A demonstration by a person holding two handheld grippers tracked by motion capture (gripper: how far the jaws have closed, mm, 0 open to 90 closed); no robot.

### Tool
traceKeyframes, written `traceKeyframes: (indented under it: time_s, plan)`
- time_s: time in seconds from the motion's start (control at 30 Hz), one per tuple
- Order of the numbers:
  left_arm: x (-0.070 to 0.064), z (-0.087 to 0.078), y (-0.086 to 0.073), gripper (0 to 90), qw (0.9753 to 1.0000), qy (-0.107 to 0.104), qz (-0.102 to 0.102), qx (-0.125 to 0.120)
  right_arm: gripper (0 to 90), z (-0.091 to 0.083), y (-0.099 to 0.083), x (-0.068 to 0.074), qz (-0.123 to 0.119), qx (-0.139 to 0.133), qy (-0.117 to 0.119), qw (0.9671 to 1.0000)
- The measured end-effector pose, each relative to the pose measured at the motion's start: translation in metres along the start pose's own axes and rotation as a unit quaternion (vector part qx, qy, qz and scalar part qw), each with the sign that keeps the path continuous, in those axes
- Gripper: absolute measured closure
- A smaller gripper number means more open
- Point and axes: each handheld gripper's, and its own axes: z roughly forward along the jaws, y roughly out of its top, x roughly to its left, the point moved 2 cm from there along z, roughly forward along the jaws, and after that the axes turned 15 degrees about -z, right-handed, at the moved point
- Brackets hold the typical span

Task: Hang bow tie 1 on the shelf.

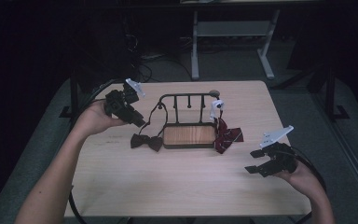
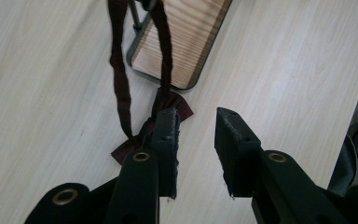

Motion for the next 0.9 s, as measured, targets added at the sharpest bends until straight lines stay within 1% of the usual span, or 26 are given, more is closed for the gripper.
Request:
traceKeyframes:
  time_s: [0.03,0.1,0.13,0.2,0.33,0.5,0.63,0.67,0.7,0.73,0.8,0.87,0.9]
  plan:
    - [-0.001,0.000,-0.002,69.3,1.0000,0.000,0.004,0.001,34.1,0.000,0.000,0.000,-0.001,0.000,0.000,1.0000]
    - [-0.003,0.000,-0.005,68.2,1.0000,-0.002,0.002,-0.004,34.0,0.000,-0.001,0.000,0.001,0.001,-0.001,1.0000]
    - [-0.004,0.000,-0.007,68.1,1.0000,-0.002,0.004,-0.002,34.0,0.000,-0.002,0.000,-0.001,0.000,-0.001,1.0000]
    - [-0.006,0.000,-0.011,67.4,0.9999,-0.005,0.005,-0.008,34.0,-0.001,-0.002,0.000,0.002,0.002,-0.001,1.0000]
    - [-0.007,0.001,-0.017,67.4,0.9999,-0.007,0.008,-0.007,34.0,0.000,-0.002,0.000,0.001,0.002,-0.001,1.0000]
    - [-0.010,0.003,-0.025,65.4,0.9999,-0.007,0.006,-0.010,33.9,-0.001,-0.002,0.000,0.002,0.002,-0.002,1.0000]
    - [-0.012,0.004,-0.028,63.4,0.9998,-0.007,0.011,-0.014,33.7,-0.001,-0.003,0.000,0.003,0.002,-0.002,1.0000]
    - [-0.013,0.005,-0.030,63.0,0.9998,-0.008,0.008,-0.015,33.7,-0.001,-0.003,0.000,0.003,0.003,-0.002,1.0000]
    - [-0.013,0.005,-0.030,63.0,0.9997,-0.009,0.015,-0.015,33.7,-0.001,-0.003,0.000,0.004,0.004,-0.002,1.0000]
    - [-0.014,0.006,-0.032,63.1,0.9997,-0.010,0.011,-0.018,33.7,-0.002,-0.003,0.000,0.003,0.003,-0.003,1.0000]
    - [-0.015,0.007,-0.035,63.1,0.9996,-0.014,0.014,-0.019,33.7,-0.003,-0.003,0.000,0.005,0.003,-0.004,1.0000]
    - [-0.016,0.009,-0.038,63.1,0.9996,-0.013,0.010,-0.024,33.7,-0.003,-0.004,0.000,0.002,0.002,-0.004,1.0000]
    - [-0.016,0.010,-0.040,63.1,0.9995,-0.015,0.013,-0.023,33.7,-0.003,-0.004,0.000,0.002,0.003,-0.005,1.0000]
